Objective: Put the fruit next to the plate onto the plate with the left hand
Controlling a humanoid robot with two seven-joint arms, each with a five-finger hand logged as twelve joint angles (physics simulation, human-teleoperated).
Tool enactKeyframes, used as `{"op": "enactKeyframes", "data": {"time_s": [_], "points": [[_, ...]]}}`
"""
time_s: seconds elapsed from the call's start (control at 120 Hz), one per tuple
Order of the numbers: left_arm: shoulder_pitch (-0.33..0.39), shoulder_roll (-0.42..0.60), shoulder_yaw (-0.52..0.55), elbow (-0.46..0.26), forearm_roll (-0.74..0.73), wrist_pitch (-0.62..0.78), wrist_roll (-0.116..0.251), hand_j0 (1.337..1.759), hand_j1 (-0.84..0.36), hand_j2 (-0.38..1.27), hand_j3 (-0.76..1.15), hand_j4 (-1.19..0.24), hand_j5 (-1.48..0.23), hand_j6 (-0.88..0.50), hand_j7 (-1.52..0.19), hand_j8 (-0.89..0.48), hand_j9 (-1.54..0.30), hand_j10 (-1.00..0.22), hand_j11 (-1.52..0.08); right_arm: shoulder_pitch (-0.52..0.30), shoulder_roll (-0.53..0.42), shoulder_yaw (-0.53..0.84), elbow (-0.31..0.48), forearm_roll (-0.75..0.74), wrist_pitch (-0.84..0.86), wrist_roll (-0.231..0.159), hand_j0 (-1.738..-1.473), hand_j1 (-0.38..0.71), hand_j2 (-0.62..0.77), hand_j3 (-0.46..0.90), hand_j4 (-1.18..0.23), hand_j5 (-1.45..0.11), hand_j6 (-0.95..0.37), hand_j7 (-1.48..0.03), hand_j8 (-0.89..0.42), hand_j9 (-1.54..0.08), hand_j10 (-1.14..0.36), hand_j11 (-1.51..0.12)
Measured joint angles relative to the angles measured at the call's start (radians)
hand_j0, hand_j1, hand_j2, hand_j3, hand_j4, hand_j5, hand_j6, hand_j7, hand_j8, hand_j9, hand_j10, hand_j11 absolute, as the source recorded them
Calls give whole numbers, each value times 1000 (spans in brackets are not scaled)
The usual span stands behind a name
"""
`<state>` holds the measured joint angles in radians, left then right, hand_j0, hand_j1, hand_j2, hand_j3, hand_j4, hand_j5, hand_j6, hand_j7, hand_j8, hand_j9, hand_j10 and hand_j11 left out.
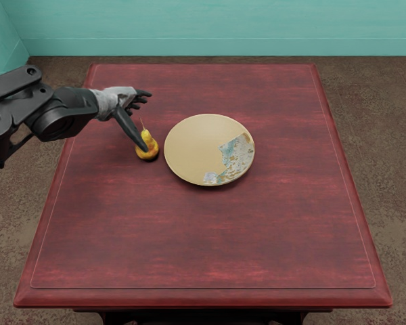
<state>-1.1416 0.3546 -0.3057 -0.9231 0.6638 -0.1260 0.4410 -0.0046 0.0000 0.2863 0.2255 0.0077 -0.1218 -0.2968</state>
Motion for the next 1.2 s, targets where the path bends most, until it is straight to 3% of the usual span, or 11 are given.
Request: {"op": "enactKeyframes", "data": {"time_s": [0.15, 0.275, 0.417, 0.875, 1.017, 1.2], "points": [[49, -34, 0, -2, 73, 134, -5, 1658, 307, 8, 0, -37, -47, -38, -47, -37, -47, -37, -47, 0, 0, 0, 0, 0, 0, 0, -1658, -349, 0, 0, 0, 0, 0, 0, 0, 0, 0, 0], [63, -43, 1, -3, 96, 167, -6, 1658, 228, 20, 0, -106, -137, -106, -137, -106, -137, -105, -137, 0, 0, 0, 0, 0, 0, 0, -1658, -349, 0, 0, 0, 0, 0, 0, 0, 0, 0, 0], [69, -43, 10, -16, 100, 178, -8, 1658, 73, 114, 0, -212, -286, -210, -289, -206, -292, -202, -295, 0, 0, 0, 0, 0, 0, 0, -1658, -349, 0, 0, 0, 0, 0, 0, 0, 0, 0, 0], [60, -37, 22, -53, 103, 174, 7, 1657, -185, 146, 0, -473, -634, -473, -634, -473, -635, -472, -636, 0, 0, 0, 0, 0, 0, 0, -1658, -349, 0, 0, 0, 0, 0, 0, 0, 0, 0, 0], [59, -34, 22, -56, 100, 170, 8, 1657, -246, 212, 0, -533, -708, -533, -708, -530, -708, -533, -708, 0, 0, 0, 0, 0, 0, 0, -1658, -349, 0, 0, 0, 0, 0, 0, 0, 0, 0, 0], [51, -8, 19, -57, 95, 161, 14, 1657, -298, 311, 0, -597, -793, -597, -792, -484, -790, -501, -788, 0, 0, 0, 0, 0, 0, 0, -1658, -349, 0, 0, 0, 0, 0, 0, 0, 0, 0, 0]]}}
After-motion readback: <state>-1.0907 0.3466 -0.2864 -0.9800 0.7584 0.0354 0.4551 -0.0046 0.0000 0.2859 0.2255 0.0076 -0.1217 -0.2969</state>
